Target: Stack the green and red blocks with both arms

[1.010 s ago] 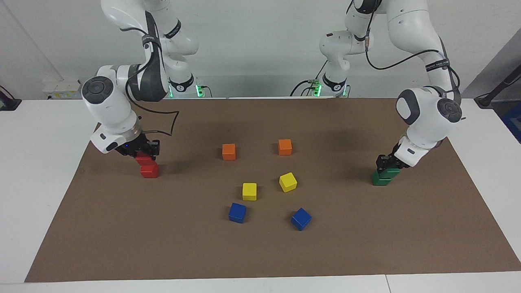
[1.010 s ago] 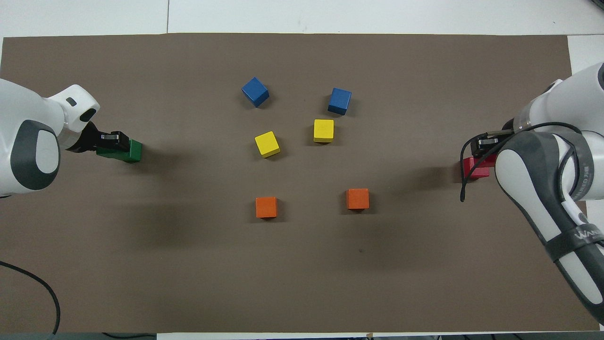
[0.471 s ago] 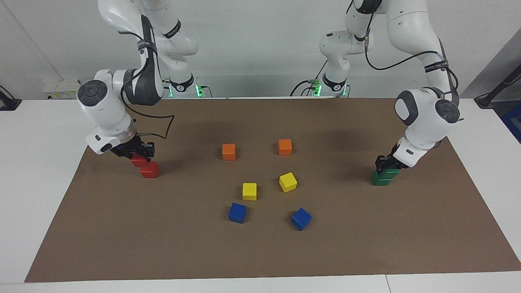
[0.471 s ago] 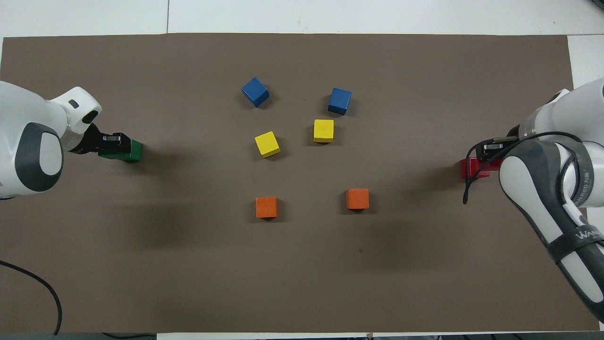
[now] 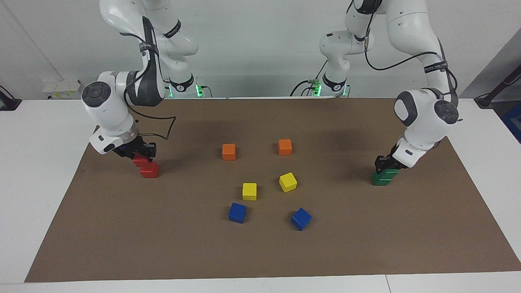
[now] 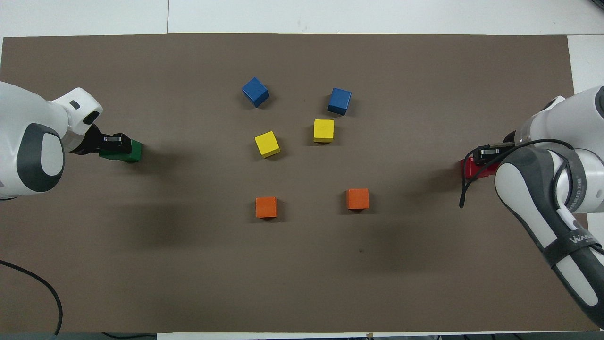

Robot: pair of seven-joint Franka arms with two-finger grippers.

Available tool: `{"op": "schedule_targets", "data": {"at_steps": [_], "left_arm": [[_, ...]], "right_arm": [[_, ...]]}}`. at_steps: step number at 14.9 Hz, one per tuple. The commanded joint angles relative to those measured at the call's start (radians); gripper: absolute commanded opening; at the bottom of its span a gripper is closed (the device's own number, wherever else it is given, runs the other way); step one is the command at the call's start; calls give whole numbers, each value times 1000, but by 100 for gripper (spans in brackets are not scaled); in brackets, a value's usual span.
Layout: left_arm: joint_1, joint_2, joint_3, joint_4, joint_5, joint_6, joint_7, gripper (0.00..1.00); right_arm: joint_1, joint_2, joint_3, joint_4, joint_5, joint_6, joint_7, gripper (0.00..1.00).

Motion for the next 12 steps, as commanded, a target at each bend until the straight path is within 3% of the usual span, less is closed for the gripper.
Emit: {"op": "schedule_targets", "data": {"at_steps": [1,9,12], "left_arm": [[-14,-3,8,-20,-7,34,-42,100],[-30,-17,10,-3,-7,10,-59,100],[-27,-44,10,32,-6,-77,-59,100]], "right_arm": [[-20,-32,10,-45,5,37,-20,0],[-35,-16,12,-57,5,74,-23,0],[-35,-13,12,-79,5,112,-23,0]]}}
